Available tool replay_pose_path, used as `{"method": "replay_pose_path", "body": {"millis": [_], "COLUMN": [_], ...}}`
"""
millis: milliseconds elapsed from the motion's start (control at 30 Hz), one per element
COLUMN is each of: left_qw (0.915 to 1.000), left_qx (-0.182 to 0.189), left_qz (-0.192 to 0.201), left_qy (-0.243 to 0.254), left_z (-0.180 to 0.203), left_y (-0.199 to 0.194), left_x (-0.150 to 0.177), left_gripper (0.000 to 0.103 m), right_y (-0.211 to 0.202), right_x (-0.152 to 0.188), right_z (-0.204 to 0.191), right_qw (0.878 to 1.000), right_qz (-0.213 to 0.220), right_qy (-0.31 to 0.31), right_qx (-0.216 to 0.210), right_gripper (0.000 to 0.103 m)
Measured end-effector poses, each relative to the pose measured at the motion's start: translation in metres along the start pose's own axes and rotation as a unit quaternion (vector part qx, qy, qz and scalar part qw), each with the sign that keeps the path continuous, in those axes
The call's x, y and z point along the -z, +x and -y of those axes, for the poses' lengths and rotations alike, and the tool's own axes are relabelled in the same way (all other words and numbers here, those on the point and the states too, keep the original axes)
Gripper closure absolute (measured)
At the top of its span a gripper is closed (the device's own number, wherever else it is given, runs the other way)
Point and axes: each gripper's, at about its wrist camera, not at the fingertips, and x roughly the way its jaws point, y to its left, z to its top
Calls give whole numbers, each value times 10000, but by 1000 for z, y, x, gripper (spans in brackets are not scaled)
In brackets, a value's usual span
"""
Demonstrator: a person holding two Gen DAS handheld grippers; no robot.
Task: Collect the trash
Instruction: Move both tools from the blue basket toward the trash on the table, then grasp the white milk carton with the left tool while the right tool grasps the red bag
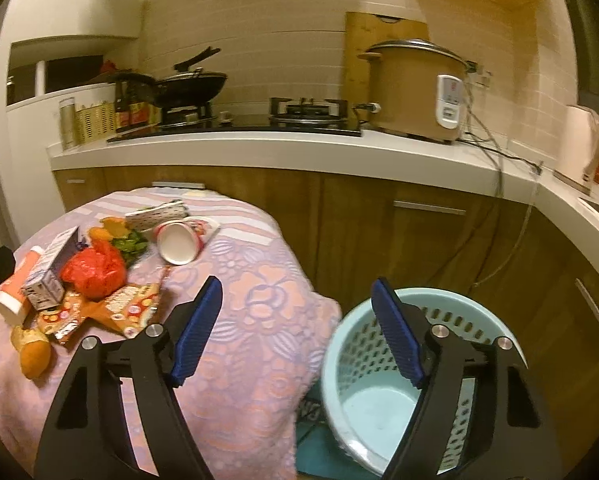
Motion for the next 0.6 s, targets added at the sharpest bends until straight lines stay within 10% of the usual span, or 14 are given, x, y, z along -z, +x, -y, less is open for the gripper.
{"method": "replay_pose_path", "body": {"millis": [200,600], "left_qw": [9987,9906], "left_qx": [-429,-298], "left_qz": [40,-1281], "left_qy": [-259,-378], "left_z": [-48,-72], "left_y": [-7,81], "left_x": [-11,-25], "left_gripper": [8,17], "right_y": [7,44], "right_x": [-6,-15], "right_z": [-30,-72], "right_qw": [9991,9892], "right_qz": [4,-554], "right_qy": [-261,-404], "right_qx": [-347,-1293], "right_gripper": [51,52]}}
